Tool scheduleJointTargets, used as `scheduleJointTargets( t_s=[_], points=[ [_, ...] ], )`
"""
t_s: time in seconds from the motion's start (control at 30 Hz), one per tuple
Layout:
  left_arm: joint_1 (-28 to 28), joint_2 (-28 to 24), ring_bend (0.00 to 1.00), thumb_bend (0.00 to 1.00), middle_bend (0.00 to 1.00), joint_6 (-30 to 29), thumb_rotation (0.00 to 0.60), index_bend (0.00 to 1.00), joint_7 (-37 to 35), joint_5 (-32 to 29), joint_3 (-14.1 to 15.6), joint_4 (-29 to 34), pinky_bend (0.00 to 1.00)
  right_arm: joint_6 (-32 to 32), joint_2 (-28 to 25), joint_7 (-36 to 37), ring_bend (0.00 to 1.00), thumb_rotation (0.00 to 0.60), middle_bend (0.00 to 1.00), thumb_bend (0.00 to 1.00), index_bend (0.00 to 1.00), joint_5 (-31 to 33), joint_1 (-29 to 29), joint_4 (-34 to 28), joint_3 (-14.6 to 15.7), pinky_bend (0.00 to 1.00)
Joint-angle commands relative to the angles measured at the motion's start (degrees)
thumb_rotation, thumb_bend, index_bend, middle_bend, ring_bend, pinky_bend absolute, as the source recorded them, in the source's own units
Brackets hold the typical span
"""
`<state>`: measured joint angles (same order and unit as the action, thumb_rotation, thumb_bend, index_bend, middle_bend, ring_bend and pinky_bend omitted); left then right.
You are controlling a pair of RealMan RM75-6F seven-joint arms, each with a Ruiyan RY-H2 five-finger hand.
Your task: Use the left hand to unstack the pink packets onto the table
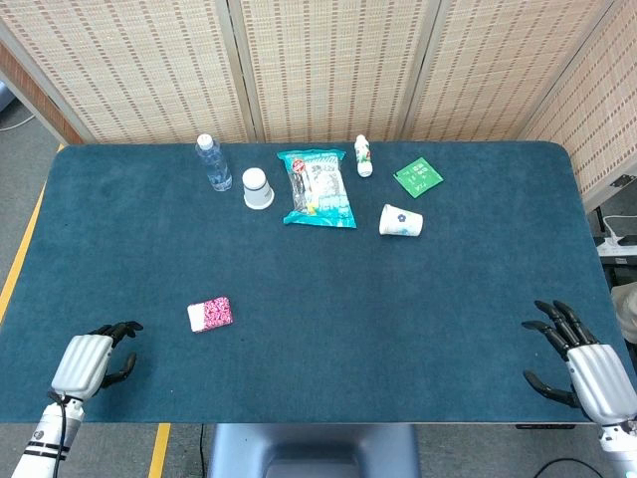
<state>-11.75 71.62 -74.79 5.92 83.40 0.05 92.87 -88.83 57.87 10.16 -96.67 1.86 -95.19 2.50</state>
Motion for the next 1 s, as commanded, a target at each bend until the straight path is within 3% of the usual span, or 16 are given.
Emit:
scheduleJointTargets(
  t_s=[0.03, 0.43, 0.67, 0.77, 0.87, 1.0],
  points=[
    [0.1, 0.0, 0.39, 0.45, 0.38, -0.1, 0.600, 0.31, 0.0, 0.1, 0.1, 0.0, 0.54, -0.2, 0.0, 0.1, 0.02, 0.600, 0.08, 0.14, 0.27, -0.1, -0.1, 0.1, 0.0, 0.31],
    [-0.1, -0.1, 0.39, 0.45, 0.38, 0.1, 0.600, 0.31, -1.3, -0.4, -0.4, -0.7, 0.54, 0.2, 0.4, -0.5, 0.05, 0.600, 0.09, 0.14, 0.27, 0.4, 0.0, 0.2, -0.3, 0.31],
    [0.3, -0.4, 0.39, 0.45, 0.38, -0.5, 0.600, 0.31, -1.4, -0.3, -0.3, -0.3, 0.55, 0.1, 0.2, -0.6, 0.14, 0.600, 0.19, 0.14, 0.30, 0.9, -0.1, -0.1, -0.5, 0.33],
    [0.6, -0.4, 0.39, 0.45, 0.38, -0.9, 0.600, 0.31, -1.3, -0.2, -0.2, -0.1, 0.55, -0.8, 0.4, -0.8, 0.30, 0.600, 0.34, 0.15, 0.41, 0.8, -0.4, 0.4, -0.8, 0.45],
    [0.4, -0.4, 0.39, 0.45, 0.38, -0.5, 0.600, 0.31, -1.1, -0.5, -0.2, -0.1, 0.55, -1.2, 0.7, -1.8, 0.49, 0.600, 0.53, 0.24, 0.59, 1.5, -0.6, 0.5, -1.3, 0.62],
    [0.2, -0.2, 0.39, 0.45, 0.38, -0.1, 0.600, 0.31, -0.7, -0.6, -0.2, -0.3, 0.55, -2.2, 1.5, -3.3, 0.65, 0.600, 0.71, 0.34, 0.84, 2.4, -1.0, 0.7, -2.1, 0.76]
  ],
)
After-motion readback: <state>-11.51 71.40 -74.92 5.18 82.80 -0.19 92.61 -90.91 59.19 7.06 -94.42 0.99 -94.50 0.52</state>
